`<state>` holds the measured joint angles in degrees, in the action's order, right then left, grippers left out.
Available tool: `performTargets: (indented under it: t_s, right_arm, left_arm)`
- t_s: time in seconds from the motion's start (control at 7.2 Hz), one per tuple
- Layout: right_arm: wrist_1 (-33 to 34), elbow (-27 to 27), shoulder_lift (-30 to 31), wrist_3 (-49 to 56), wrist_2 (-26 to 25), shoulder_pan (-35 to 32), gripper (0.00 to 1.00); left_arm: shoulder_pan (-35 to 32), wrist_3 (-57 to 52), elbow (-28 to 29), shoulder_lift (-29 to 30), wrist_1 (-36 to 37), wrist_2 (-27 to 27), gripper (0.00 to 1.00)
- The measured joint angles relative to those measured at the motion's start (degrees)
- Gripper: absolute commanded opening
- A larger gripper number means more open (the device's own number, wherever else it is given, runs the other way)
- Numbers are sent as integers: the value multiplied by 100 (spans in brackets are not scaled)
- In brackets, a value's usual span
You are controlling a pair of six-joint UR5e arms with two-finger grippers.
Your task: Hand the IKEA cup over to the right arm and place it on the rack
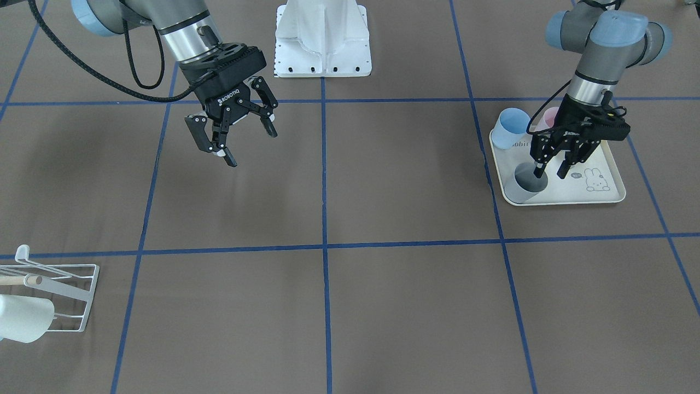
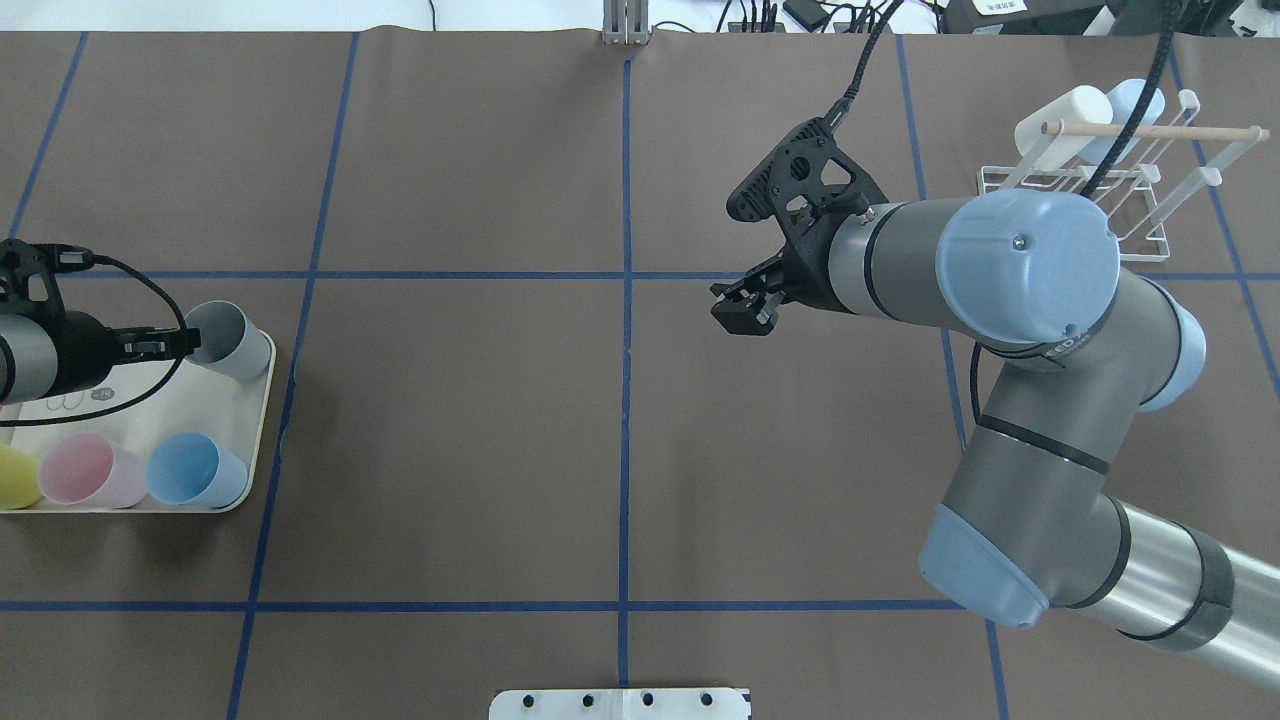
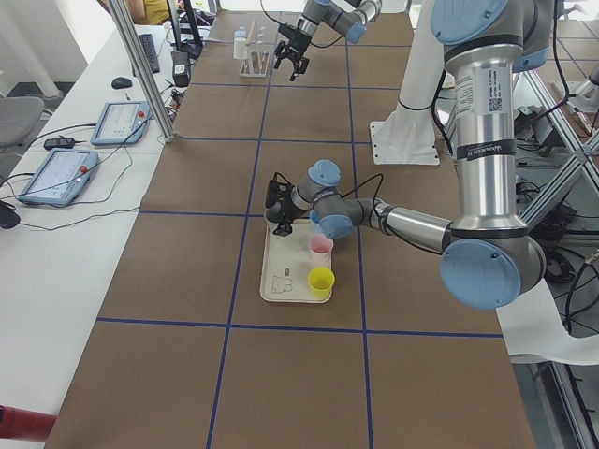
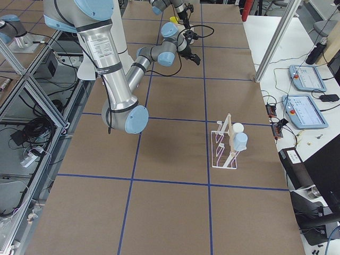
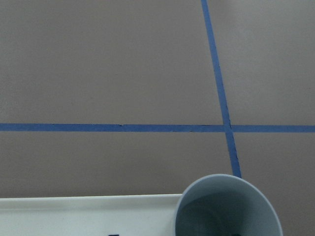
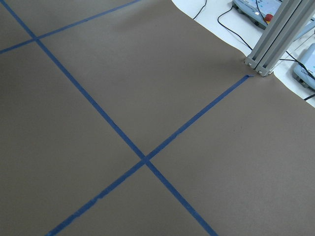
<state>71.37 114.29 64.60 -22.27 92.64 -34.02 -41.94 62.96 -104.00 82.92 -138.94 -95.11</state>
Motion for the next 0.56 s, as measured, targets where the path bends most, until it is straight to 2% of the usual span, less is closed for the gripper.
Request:
performTargets:
  t_s: [0.14, 0.56]
  right_arm:
    - [0, -9, 0, 2, -2, 0, 100]
    - [0, -26, -12, 3, -15, 7, 100]
  left_arm:
    - [1, 0, 14, 23, -1, 5, 0]
    - [-16, 4, -47, 150, 6, -64, 0]
